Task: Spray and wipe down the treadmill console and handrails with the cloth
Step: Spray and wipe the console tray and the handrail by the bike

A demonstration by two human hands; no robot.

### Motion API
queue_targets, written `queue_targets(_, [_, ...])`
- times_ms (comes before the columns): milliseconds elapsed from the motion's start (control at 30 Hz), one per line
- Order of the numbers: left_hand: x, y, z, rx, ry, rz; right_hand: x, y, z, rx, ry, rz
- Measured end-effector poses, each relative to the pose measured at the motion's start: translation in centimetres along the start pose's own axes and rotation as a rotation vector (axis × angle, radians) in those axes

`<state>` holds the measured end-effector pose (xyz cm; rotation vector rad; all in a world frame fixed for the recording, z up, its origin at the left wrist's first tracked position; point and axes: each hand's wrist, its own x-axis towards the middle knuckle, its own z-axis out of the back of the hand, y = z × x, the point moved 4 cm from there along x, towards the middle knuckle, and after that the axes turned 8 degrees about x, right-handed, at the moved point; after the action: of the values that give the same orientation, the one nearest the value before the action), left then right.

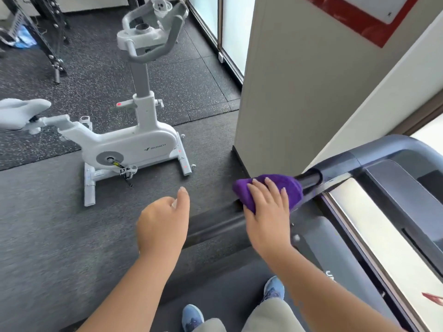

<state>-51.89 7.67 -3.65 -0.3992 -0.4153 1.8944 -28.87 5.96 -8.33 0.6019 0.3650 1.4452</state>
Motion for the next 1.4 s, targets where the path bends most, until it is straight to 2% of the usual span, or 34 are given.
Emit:
queue_targets(100, [0.6,0.5,1.2,-0.022,-0.036,0.018,-2.5,7.7,-5.1,-0.142,0.126,0.173])
queue_targets(200, [0.8,-0.1,2.1,0.048,-0.085,-0.011,-2.5,11.4,-7.7,-0.227,0.260,0.215])
queue_targets(300, [0.7,-0.5,2.3,0.081,-0.118,0.006,-1.8,11.1,-7.8,-0.235,0.290,0.327])
queue_targets(433, [0.0,-2.8,0.7,0.118,-0.102,0.033,-0.8,7.2,-6.0,-0.190,0.272,0.486])
queue_targets(667, [-1.3,-8.3,-2.6,0.104,-0.113,0.024,5.0,-2.7,1.9,-0.283,0.258,0.380])
queue_targets(833, [-2.5,-9.8,-4.8,0.061,-0.083,0.050,9.4,-11.8,8.7,-0.371,0.114,0.309])
queue_targets(1000, [-2.5,-7.9,-3.6,0.045,-0.097,0.015,12.1,-17.0,12.9,-0.124,-0.130,-0.103])
queue_targets(1100, [-1.8,-4.7,-2.3,0.025,-0.105,0.032,11.2,-14.5,10.7,-0.122,-0.106,-0.123])
queue_targets(1233, [-0.6,1.1,-0.5,-0.042,-0.092,0.089,6.7,-6.2,4.6,-0.079,-0.036,-0.117])
queue_targets(1400, [-0.2,7.7,1.9,-0.041,-0.030,0.069,-0.4,6.3,-4.4,-0.041,-0.004,0.062])
